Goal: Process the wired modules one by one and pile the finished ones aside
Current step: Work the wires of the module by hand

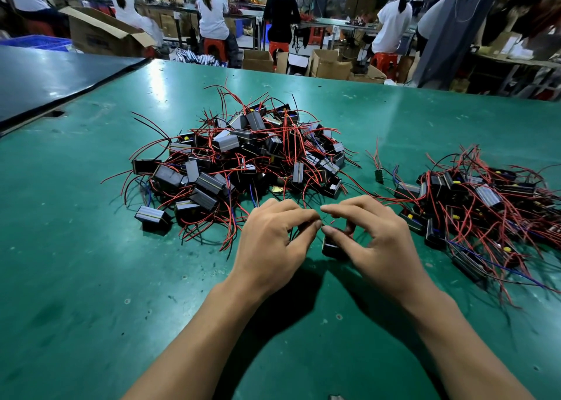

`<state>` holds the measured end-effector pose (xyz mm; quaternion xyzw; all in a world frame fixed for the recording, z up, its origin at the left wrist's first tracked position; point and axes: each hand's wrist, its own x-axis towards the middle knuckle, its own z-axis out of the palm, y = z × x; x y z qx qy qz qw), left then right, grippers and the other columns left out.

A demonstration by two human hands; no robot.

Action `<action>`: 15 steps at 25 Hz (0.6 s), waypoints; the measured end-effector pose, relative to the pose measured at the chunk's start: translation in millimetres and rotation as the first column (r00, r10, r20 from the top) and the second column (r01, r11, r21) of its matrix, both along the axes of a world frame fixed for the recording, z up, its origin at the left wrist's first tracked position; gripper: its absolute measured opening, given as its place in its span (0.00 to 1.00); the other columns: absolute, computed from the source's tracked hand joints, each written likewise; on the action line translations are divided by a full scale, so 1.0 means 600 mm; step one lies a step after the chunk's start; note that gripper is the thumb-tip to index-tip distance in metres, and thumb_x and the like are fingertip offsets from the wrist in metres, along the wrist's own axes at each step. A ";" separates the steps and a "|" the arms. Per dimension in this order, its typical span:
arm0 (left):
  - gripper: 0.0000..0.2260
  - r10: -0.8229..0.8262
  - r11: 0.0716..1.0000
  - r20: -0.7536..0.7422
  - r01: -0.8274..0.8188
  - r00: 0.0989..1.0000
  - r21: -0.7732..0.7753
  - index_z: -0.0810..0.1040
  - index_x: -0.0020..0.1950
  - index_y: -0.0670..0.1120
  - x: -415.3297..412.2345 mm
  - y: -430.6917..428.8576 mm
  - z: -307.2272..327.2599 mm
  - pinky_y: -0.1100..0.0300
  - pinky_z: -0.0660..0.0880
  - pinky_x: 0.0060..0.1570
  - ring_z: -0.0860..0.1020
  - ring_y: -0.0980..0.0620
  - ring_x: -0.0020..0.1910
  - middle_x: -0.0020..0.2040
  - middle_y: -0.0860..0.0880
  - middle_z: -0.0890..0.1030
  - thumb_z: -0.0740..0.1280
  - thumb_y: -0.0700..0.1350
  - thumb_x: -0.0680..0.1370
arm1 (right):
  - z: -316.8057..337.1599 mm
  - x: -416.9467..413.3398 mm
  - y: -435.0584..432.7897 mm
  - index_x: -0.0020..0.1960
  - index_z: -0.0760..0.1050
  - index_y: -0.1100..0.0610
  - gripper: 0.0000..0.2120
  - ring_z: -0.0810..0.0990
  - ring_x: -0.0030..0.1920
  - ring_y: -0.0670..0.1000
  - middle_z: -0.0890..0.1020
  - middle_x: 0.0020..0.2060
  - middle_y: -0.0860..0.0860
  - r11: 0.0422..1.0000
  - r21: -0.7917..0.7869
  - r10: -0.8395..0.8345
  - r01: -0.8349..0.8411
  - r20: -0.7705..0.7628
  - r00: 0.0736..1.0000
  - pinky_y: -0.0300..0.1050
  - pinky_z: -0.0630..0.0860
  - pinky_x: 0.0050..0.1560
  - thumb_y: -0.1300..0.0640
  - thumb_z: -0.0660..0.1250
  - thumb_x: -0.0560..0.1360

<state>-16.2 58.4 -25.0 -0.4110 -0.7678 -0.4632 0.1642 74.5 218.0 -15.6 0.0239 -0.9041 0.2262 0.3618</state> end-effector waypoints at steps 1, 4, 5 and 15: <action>0.07 0.000 1.000 -0.003 0.000 1.000 0.000 0.86 0.48 0.49 -0.001 0.000 0.000 0.47 0.73 0.40 0.74 0.51 0.39 0.40 0.55 0.81 0.69 0.49 0.76 | 0.001 0.000 0.003 0.54 0.85 0.53 0.10 0.79 0.39 0.50 0.82 0.46 0.46 0.999 0.043 -0.015 0.016 -0.024 1.000 0.56 0.75 0.44 0.52 0.73 0.74; 0.08 0.010 1.000 -0.028 -0.010 1.000 -0.002 0.86 0.48 0.49 -0.001 0.001 0.000 0.48 0.73 0.39 0.73 0.51 0.38 0.39 0.55 0.81 0.68 0.50 0.77 | 0.002 0.001 -0.001 0.47 0.85 0.52 0.06 0.79 0.37 0.49 0.82 0.42 0.45 0.996 0.065 -0.063 0.065 -0.043 0.997 0.54 0.73 0.43 0.51 0.72 0.75; 0.08 0.014 1.000 -0.041 -0.014 0.999 -0.002 0.86 0.48 0.49 0.000 0.001 -0.001 0.47 0.72 0.38 0.73 0.50 0.38 0.39 0.54 0.81 0.69 0.49 0.77 | 0.003 0.001 -0.007 0.44 0.83 0.51 0.04 0.77 0.36 0.48 0.81 0.39 0.44 0.997 0.021 -0.074 0.075 -0.027 0.997 0.53 0.72 0.42 0.51 0.71 0.75; 0.08 0.026 1.000 -0.079 -0.027 0.997 -0.005 0.85 0.49 0.48 -0.003 0.001 -0.005 0.49 0.73 0.39 0.74 0.50 0.39 0.40 0.54 0.82 0.69 0.49 0.77 | 0.000 0.001 -0.001 0.51 0.83 0.54 0.06 0.76 0.34 0.52 0.80 0.43 0.47 0.999 0.037 -0.029 0.030 -0.032 0.999 0.54 0.76 0.42 0.59 0.75 0.74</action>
